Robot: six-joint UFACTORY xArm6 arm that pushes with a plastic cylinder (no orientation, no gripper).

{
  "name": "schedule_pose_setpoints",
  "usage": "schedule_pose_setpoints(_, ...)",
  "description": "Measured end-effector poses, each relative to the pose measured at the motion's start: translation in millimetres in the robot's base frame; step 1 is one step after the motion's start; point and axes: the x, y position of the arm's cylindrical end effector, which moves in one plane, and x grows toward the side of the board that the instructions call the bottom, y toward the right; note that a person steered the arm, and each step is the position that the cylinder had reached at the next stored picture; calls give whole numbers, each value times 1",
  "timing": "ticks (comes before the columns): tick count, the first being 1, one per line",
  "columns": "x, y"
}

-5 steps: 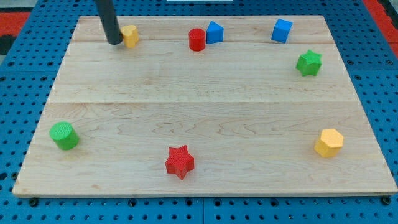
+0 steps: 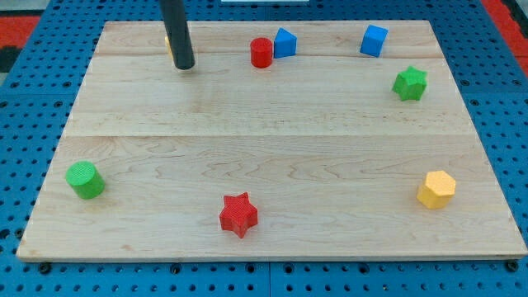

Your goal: Point your arm at the blue triangle

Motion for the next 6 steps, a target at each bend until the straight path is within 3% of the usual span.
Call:
schedule_pose_setpoints(1, 18, 42)
schedule_pose_setpoints(2, 46, 122)
schedule_pose_setpoints(3, 44, 184)
schedule_pose_setpoints(4, 3, 193)
schedule_pose_setpoints(6, -27, 200)
